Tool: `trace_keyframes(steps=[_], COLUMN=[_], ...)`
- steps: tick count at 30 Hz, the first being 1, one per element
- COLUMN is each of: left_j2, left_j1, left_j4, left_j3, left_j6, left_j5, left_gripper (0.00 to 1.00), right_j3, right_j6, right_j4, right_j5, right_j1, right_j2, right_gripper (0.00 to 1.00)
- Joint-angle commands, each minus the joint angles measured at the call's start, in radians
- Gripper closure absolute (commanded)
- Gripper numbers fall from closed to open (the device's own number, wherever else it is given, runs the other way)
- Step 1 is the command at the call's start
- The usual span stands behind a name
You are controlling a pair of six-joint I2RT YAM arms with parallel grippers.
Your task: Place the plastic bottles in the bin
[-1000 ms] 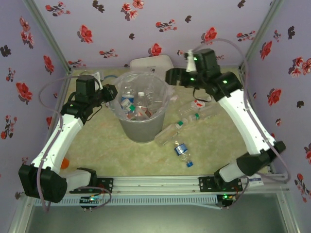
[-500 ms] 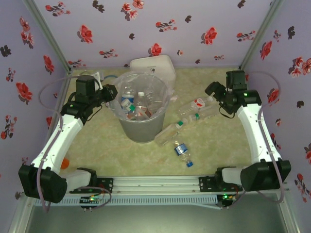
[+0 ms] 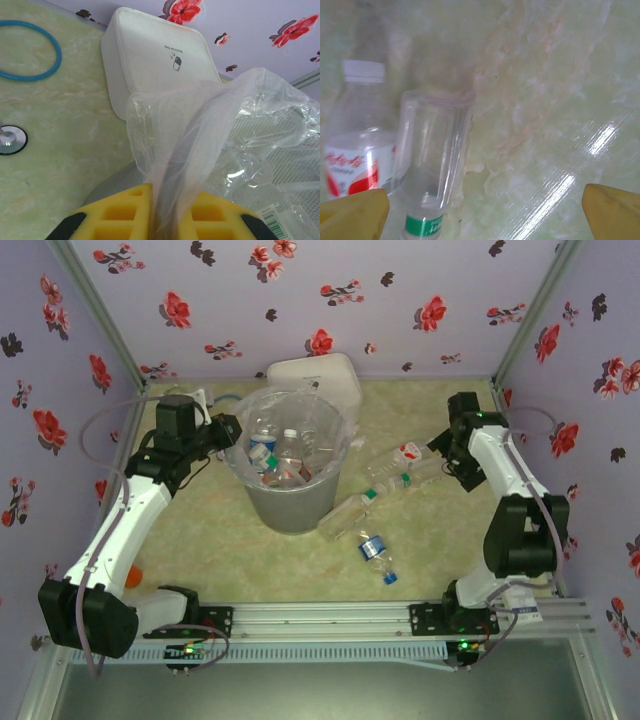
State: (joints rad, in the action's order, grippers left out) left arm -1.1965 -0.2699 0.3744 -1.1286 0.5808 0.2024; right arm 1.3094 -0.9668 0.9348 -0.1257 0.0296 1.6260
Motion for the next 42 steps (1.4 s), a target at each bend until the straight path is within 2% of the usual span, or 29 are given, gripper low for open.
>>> trace_keyframes(steps=[1,7,16,25,27,30,34,42], left_j2=[-0.017,-0.023,-0.037,-0.037,-0.037,-0.038,-0.039,-0.031], left_j1=[-0.004,-0.003,0.001,0.004,0.004,0.003,0.003,0.003], left_j4=[0.078,0.074,0.067,0.065,0.064,0.065,0.066,0.069], left_j3=[0.03,0.036,0.041,0.041,0.042,0.043,0.043,0.05], left_j6=[-0.033,-0.03,-0.028,-0.027,-0.026,-0.025,-0.026,-0.024], left_j5=[0.004,0.002,0.0,0.0,0.0,0.0,0.0,-0.004], left_gripper=[0.87,0.87,0.87,0.87,0.87,0.87,0.87,0.87], right_j3=[0.017,-0.015,-0.025,-0.063,-0.065,-0.054,-0.046,-0.063], right_j6=[-0.041,-0.08,-0.089,-0.087,-0.079,-0.07,-0.071,-0.072], right_j4=[-0.013,-0.098,-0.135,-0.188,-0.2,-0.215,-0.244,-0.244], right_j5=[-0.019,0.056,0.06,0.052,0.057,0.078,0.097,0.092], right_j1=[-0.008,-0.008,-0.008,-0.018,-0.025,-0.031,-0.031,-0.034], right_j2=[0.074,0.119,0.194,0.196,0.208,0.23,0.246,0.218], right_gripper=[0.01,0.01,0.01,0.11,0.1,0.01,0.01,0.13])
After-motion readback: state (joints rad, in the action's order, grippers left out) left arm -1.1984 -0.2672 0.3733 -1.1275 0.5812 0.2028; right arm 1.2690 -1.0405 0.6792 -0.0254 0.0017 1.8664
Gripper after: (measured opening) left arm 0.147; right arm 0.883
